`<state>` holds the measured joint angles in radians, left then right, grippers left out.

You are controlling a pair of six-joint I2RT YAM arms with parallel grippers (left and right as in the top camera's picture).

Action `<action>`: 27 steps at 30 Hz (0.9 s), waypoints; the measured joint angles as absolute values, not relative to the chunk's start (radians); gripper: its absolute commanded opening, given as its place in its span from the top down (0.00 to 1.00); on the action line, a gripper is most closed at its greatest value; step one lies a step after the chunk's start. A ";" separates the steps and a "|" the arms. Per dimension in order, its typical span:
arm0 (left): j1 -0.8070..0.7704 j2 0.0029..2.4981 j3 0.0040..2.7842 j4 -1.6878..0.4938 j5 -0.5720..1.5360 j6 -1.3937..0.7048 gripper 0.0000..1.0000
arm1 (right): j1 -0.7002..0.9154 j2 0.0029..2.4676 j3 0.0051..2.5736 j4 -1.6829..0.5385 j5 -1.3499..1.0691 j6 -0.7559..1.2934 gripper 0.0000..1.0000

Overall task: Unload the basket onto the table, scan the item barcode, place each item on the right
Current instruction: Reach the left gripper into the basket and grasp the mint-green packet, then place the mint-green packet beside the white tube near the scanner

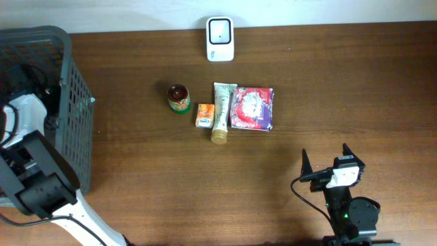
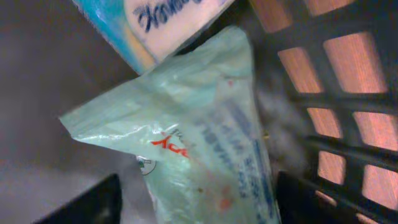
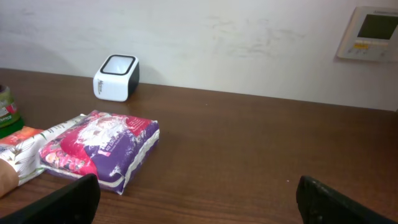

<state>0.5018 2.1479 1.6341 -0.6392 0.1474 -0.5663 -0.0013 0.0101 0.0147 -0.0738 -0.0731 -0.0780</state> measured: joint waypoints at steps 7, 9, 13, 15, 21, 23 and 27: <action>0.506 2.156 1.660 -0.701 0.162 -0.572 1.00 | -0.001 0.010 0.015 -0.073 -0.073 -0.078 0.01; 0.507 2.150 1.672 -0.751 0.162 -0.572 1.00 | -0.002 0.010 0.015 -0.073 -0.073 -0.078 0.01; 0.513 2.017 1.681 -0.821 0.157 -0.573 1.00 | -0.001 0.010 0.015 -0.073 -0.073 -0.078 0.01; 0.514 1.838 1.692 -0.806 0.158 -0.573 1.00 | -0.001 0.010 0.015 -0.073 -0.073 -0.079 0.01; 0.511 1.414 1.728 -0.771 0.203 -0.573 1.00 | -0.001 0.010 0.015 -0.074 -0.073 -0.078 0.01; 0.469 1.349 1.728 -0.768 0.299 -0.573 1.00 | -0.001 0.010 0.015 -0.073 -0.073 -0.079 0.01; 0.161 1.372 1.730 -0.741 0.433 -0.552 1.00 | -0.001 0.010 0.015 -0.073 -0.073 -0.078 0.01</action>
<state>0.1612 1.3716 1.7302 -0.7414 0.4332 -0.5522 -0.0013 0.0101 0.0147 -0.0734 -0.0727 -0.0780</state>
